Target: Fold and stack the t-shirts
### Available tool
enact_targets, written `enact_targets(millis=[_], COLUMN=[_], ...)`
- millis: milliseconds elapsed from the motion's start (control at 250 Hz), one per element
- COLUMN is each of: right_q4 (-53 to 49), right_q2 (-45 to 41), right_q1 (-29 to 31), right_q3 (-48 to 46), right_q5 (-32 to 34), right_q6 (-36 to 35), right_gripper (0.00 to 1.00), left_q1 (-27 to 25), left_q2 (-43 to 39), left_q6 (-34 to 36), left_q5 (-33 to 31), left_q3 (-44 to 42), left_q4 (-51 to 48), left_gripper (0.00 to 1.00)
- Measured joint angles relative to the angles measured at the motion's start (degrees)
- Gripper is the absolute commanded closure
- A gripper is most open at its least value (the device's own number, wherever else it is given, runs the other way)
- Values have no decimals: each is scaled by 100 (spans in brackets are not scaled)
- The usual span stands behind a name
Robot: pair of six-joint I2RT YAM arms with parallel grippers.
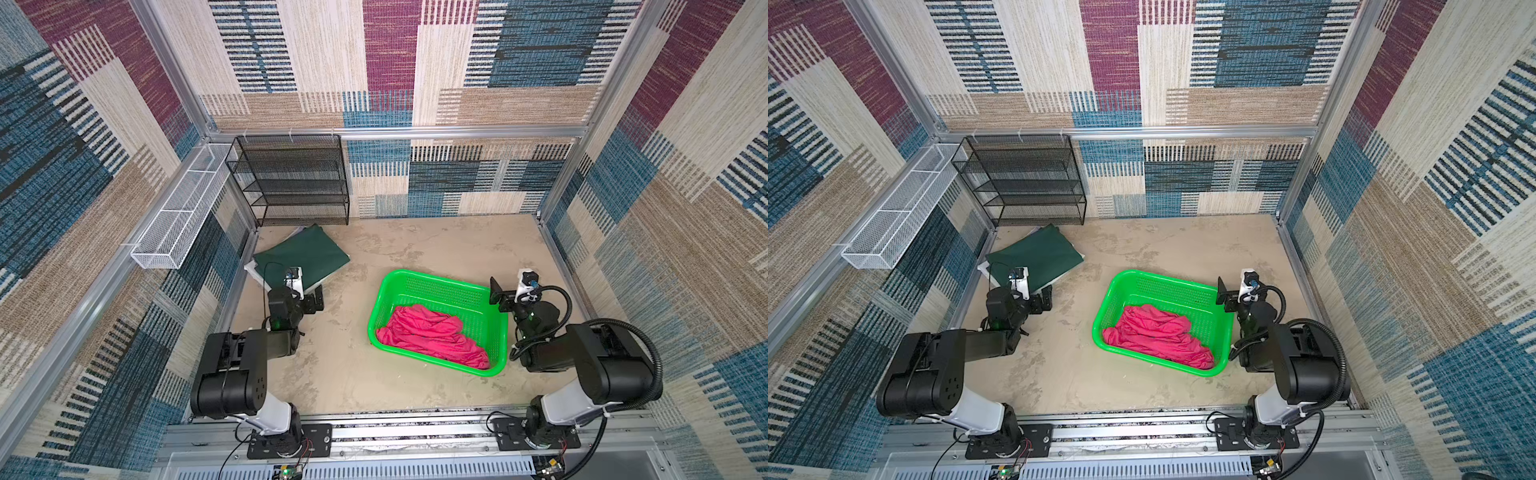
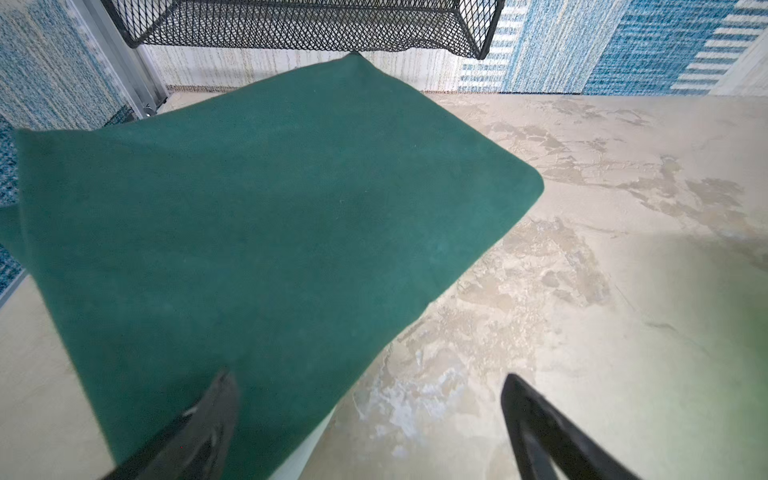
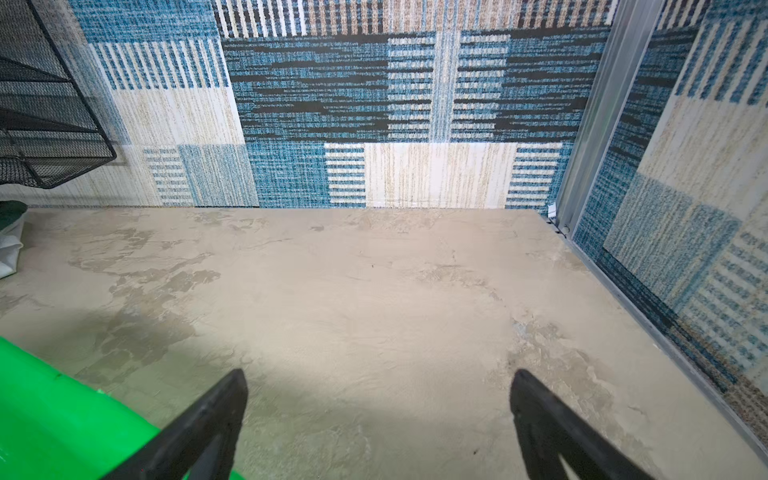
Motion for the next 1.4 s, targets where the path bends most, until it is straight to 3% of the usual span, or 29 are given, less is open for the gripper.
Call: enact_targets(millis=[876, 1036, 1188, 1400], right_q4=[271, 772, 326, -2218], right_q2=[-2, -203, -1392, -2743], right_q1=[0, 0, 0, 103], right_q3=[-221, -713, -664, 780], right_q5=[-94, -9, 175, 140], right_q6=[0, 26, 92, 254], right_gripper=[1, 1, 1, 1], left_q1=[0, -4, -101, -649], left_q2=[-2, -498, -1893, -3193], left_q6=[0, -24, -372, -1432], left_q5=[0, -195, -734, -422], left_q3=[-2, -245, -116, 1091], left_q4=[0, -7, -901, -3438], left_gripper=[0, 0, 0, 1])
